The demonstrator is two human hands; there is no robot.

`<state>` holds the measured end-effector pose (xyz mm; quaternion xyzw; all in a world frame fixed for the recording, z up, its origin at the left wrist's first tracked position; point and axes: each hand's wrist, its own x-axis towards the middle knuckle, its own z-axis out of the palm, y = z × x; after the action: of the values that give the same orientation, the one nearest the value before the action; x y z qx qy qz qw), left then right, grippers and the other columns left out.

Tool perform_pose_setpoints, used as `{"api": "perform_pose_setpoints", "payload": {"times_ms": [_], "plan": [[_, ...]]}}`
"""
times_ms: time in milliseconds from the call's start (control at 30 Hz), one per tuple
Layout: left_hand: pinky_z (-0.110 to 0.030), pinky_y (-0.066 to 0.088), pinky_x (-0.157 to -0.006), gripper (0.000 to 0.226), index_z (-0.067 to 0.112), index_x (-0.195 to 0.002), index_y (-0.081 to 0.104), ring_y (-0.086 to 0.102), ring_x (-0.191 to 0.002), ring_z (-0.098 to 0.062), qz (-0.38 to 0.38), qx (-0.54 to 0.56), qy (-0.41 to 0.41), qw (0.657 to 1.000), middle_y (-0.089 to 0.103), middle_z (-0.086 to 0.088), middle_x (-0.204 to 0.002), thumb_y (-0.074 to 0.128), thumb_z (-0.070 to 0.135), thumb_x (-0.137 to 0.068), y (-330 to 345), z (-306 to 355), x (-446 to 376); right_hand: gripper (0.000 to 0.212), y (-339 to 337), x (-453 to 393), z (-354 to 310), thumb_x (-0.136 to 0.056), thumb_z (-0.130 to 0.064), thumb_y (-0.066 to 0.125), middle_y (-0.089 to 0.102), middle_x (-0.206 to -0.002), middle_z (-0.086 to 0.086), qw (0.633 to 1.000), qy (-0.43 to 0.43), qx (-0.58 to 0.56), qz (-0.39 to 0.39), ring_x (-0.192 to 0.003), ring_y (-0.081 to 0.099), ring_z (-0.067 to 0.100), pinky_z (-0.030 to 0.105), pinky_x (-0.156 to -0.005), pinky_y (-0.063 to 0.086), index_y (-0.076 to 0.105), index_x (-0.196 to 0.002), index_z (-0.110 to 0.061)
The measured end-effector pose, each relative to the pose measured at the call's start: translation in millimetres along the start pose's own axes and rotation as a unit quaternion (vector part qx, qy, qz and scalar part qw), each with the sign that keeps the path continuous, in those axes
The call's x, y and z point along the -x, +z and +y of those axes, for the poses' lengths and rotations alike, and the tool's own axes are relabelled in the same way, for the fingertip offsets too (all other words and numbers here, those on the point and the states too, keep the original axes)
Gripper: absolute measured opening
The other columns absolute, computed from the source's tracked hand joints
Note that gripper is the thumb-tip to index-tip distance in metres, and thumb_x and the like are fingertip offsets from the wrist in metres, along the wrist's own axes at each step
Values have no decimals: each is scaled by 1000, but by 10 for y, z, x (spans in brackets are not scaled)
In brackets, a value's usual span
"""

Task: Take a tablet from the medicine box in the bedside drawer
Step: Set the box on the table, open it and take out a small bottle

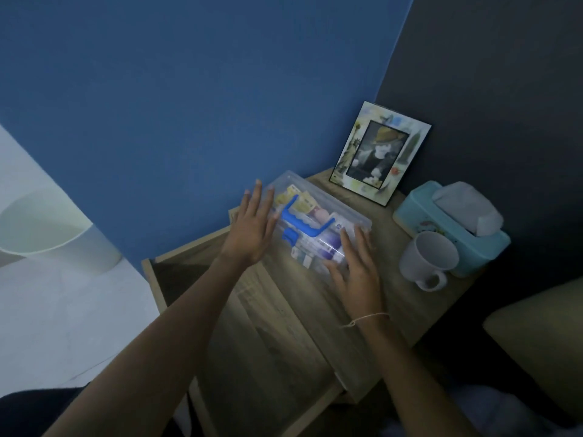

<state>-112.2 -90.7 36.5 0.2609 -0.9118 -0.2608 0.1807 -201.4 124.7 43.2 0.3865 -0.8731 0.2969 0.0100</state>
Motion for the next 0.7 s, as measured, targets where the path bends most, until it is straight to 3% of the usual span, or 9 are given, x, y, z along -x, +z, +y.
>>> {"api": "perform_pose_setpoints", "payload": {"times_ms": [100, 200, 367, 534, 700], "plan": [[-51, 13, -118, 55, 21, -152, 6, -1, -149, -27, -1, -101, 66, 993, 0, -2, -162, 27, 31, -102, -24, -98, 117, 59, 154, 64, -1, -92, -16, 58, 26, -155, 13, 993, -61, 82, 63, -145, 18, 29, 52, -114, 28, 31, -144, -8], [-46, 11, -120, 57, 18, -151, 4, 2, -149, -24, -11, -133, 97, 986, 4, -3, -162, 30, 24, -101, -37, -123, 152, 57, 240, 16, 33, -91, -2, 57, 29, -154, 15, 986, -91, 118, 78, -145, 19, 31, 46, -115, 24, 33, -143, -3], [-42, 13, -121, 62, 14, -151, 1, 2, -149, -24, -18, -121, 88, 989, 3, -5, -162, 33, 19, -97, 14, -41, 129, 50, 259, -131, 112, -96, -6, 49, 28, -155, 13, 993, -61, 42, 96, -147, 13, 29, 41, -115, 28, 32, -144, -1], [-42, 15, -121, 66, 12, -151, 1, -1, -149, -29, -20, -117, 72, 990, 1, -6, -162, 36, 17, -95, 92, 67, 29, 48, 234, -345, 169, -93, -7, 56, 39, -147, 20, 989, -57, 4, 135, -142, 19, 33, 42, -114, 23, 42, -138, 3], [-39, 9, -123, 67, 13, -151, -2, -1, -148, -32, -30, -93, 70, 993, -5, -6, -162, 36, 16, -96, 136, 97, -159, 45, 278, -505, 219, -95, -7, 53, 38, -149, 18, 989, -32, -34, 140, -144, 13, 26, 35, -117, 19, 43, -138, 3]]}}
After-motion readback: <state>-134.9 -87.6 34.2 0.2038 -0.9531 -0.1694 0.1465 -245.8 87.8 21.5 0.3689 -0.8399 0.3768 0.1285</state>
